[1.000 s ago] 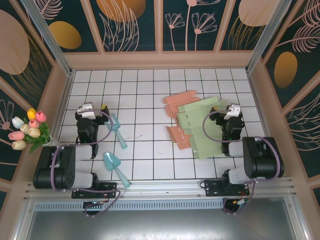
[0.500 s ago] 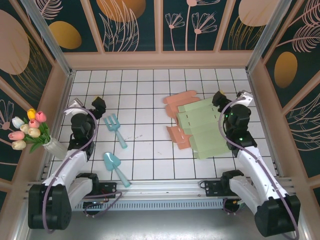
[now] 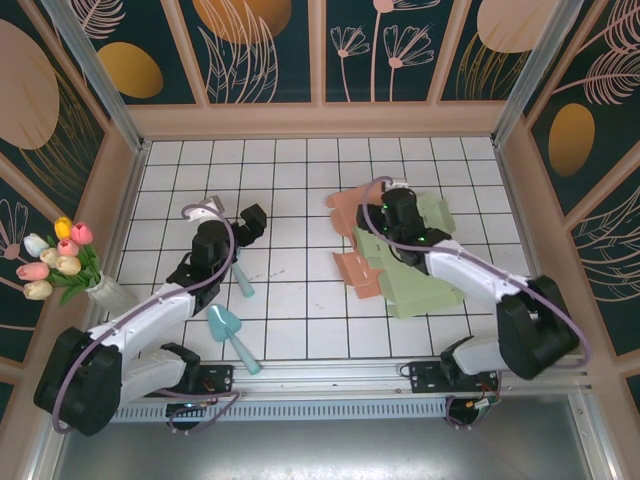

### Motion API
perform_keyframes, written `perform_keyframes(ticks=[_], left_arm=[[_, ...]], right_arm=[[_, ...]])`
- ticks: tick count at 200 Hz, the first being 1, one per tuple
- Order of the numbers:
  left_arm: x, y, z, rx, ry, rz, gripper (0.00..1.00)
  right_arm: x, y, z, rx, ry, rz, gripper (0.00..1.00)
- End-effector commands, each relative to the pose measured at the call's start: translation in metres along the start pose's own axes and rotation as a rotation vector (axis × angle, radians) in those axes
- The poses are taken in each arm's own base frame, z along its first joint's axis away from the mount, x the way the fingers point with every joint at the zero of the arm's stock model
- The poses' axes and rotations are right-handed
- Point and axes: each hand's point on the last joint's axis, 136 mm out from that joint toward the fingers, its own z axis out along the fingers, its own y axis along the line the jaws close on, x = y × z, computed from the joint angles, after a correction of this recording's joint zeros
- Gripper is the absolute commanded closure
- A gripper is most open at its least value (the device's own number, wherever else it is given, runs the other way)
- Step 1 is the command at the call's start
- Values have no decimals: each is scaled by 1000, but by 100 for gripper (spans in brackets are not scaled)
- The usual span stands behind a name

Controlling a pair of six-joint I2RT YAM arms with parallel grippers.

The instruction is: Fold the paper box

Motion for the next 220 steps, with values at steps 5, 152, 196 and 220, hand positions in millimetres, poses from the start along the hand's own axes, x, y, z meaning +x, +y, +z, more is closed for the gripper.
perform_keyframes(ticks=[5,152,196,220], left_arm=[[-4,-4,7,-10,-32,10,1],[31,-6,30,5,35,33,1],[35,-6,32,5,45,33,1],[37,-7,33,7,49,35,1]], right_arm=[[2,22,20,-7,49,-94,40],[48,19,77,57,180,-201,61],[50,3,82,99,188,-193,71],[50,-12,83,143,187,-188,85]])
